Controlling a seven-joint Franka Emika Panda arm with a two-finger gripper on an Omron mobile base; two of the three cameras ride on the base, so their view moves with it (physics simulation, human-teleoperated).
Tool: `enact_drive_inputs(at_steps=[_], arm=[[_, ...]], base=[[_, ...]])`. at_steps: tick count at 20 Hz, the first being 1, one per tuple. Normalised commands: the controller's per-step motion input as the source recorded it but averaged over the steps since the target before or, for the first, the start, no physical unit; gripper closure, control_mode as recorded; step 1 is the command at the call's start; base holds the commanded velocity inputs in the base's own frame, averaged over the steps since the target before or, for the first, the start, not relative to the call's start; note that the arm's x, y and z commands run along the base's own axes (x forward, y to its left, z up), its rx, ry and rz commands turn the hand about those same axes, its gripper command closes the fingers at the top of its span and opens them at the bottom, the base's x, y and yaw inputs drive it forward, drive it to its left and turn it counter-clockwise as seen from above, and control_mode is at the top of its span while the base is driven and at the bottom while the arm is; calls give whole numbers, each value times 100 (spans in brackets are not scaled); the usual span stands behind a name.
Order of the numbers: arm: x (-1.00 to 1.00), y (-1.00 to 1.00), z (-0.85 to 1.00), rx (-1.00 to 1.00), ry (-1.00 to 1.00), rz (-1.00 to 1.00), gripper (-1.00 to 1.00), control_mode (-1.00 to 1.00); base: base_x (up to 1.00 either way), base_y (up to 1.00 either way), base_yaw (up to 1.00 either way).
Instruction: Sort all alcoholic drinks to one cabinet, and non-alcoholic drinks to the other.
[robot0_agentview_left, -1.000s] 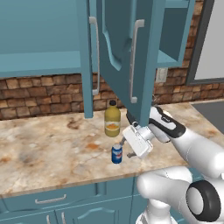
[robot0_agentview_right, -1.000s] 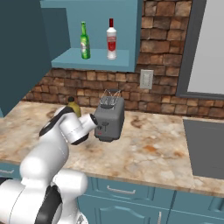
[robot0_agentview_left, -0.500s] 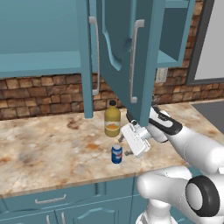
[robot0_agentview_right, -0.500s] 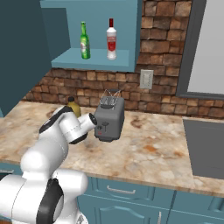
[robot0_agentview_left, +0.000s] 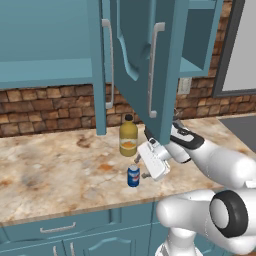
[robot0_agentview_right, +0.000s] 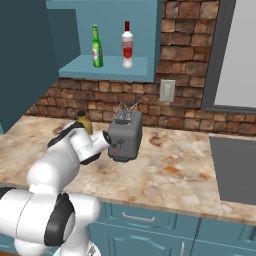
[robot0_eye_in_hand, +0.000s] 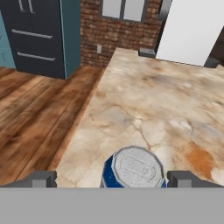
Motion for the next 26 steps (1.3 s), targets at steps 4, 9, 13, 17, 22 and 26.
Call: enact_drive_inputs(at_steps=[4,9,13,17,22,26], arm=[[1,0,-10,0,0,0,-100,-100],[13,0,0,0,0,0,-100,-100],[13,0,-4,0,0,0,-100,-100],[3,3,-11,0,0,0,-100,-100],[0,8,-12,0,0,0,-100,-100],[0,14,-6,0,0,0,-100,-100]], base=[[0,0,0],[0,0,0],[0,0,0],[0,0,0],[0,0,0],[0,0,0]])
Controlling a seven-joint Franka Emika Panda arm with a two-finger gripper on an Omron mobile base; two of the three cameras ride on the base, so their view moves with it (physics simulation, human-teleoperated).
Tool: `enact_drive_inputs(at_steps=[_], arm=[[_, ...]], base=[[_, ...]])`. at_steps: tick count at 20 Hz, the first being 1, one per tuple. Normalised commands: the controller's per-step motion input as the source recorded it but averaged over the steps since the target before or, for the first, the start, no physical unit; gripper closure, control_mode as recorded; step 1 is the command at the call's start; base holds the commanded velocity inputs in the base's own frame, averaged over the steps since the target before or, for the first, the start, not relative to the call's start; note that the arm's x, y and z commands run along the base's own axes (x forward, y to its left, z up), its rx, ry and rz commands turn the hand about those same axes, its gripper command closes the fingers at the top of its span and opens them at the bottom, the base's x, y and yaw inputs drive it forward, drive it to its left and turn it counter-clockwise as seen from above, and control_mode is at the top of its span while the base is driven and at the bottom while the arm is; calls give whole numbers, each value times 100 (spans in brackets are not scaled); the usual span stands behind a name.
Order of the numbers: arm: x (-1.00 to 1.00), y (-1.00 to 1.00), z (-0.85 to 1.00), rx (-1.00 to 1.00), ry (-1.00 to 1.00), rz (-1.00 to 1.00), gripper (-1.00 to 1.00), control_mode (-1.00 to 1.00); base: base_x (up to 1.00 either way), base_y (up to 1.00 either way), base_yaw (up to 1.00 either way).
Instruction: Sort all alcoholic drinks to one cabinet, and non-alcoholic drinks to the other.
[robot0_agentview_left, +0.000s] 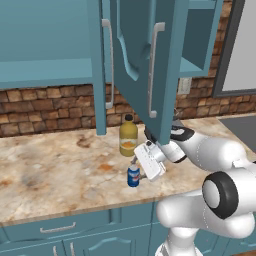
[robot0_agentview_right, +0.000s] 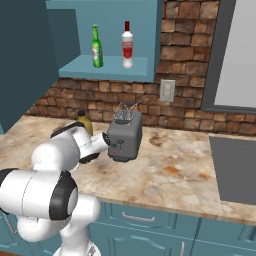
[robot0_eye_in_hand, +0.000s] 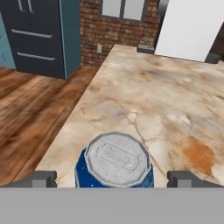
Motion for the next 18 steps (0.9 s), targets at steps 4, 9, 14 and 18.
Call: enact_drive_inputs(at_steps=[4,9,14,18], arm=[[0,11,-5,0,0,0,-100,-100],[0,8,-5,0,0,0,100,-100],[0,1,0,0,1,0,100,-100],[-16,0,27,-2,0,-5,100,-100]], base=[[0,0,0],[0,0,0],[0,0,0],[0,0,0]])
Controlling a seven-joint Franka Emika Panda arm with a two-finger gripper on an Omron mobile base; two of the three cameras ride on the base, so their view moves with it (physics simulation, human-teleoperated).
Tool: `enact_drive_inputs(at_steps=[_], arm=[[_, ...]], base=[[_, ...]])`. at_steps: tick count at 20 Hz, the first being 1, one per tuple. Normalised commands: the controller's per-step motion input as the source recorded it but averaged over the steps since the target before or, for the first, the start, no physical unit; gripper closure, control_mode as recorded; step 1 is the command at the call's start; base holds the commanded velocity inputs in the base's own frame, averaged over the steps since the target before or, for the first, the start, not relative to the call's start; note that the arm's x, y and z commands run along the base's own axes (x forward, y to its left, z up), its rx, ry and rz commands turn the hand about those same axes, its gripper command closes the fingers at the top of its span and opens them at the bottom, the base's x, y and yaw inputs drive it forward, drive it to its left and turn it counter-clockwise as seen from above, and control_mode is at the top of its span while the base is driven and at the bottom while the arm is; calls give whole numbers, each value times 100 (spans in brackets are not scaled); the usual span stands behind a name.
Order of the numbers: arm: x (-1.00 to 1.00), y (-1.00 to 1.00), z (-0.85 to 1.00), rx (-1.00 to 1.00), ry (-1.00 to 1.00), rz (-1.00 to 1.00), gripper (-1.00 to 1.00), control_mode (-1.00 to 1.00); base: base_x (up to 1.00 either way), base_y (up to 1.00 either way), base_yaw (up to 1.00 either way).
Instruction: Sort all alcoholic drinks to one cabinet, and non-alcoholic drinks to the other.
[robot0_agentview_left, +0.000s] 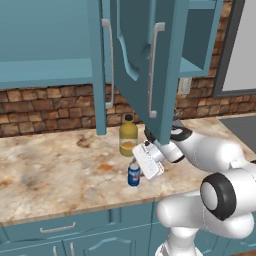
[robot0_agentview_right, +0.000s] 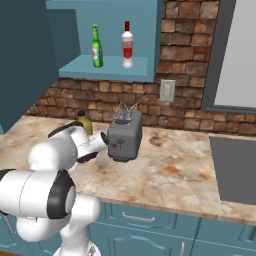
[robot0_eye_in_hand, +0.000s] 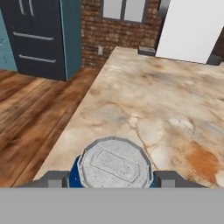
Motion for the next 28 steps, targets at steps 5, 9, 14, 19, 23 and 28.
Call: enact_drive_inputs(at_steps=[5,9,14,19,23,28], arm=[[-30,1,98,-9,6,-22,100,-100],[-42,-1,100,-4,12,-28,100,-100],[-76,-8,89,0,6,-25,100,-100],[-90,-17,57,0,0,-16,100,-100],[-81,-27,62,0,0,-13,100,-100],[-60,-37,67,0,0,-11,100,-100]], base=[[0,0,0],[0,0,0],[0,0,0],[0,0,0],[0,0,0],[0,0,0]])
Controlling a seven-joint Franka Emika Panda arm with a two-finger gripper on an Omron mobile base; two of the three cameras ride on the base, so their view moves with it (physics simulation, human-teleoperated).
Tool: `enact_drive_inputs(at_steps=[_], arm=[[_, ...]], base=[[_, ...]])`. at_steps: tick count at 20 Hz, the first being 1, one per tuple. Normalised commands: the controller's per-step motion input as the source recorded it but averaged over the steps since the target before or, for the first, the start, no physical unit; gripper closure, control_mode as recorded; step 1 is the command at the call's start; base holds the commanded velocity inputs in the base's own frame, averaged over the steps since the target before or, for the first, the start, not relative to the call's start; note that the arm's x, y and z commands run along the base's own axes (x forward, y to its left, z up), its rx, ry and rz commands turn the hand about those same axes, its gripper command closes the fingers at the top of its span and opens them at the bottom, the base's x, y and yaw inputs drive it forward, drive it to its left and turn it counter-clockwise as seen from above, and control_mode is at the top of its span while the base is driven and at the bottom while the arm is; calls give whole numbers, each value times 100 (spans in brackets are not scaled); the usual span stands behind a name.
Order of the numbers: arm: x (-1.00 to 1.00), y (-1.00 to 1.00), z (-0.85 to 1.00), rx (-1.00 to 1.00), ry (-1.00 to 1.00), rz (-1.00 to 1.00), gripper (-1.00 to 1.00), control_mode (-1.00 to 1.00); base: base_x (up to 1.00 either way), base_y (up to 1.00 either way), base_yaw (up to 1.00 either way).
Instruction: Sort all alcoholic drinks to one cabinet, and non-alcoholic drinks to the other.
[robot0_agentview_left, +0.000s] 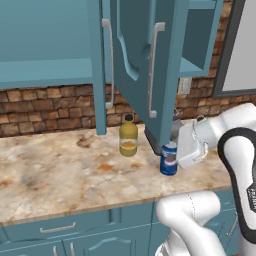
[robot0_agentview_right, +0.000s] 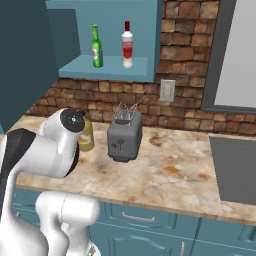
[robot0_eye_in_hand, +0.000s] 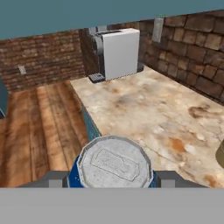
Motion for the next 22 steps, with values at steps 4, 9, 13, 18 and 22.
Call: enact_drive_inputs(at_steps=[4,9,13,18,22], arm=[[-45,-45,67,0,0,-8,100,-100],[-44,-46,52,-1,0,-8,100,-100],[-13,-26,15,0,0,-7,100,-100],[0,-7,0,0,7,-1,100,-100],[0,0,0,0,5,0,100,-100]], base=[[0,0,0],[0,0,0],[0,0,0],[0,0,0],[0,0,0]])
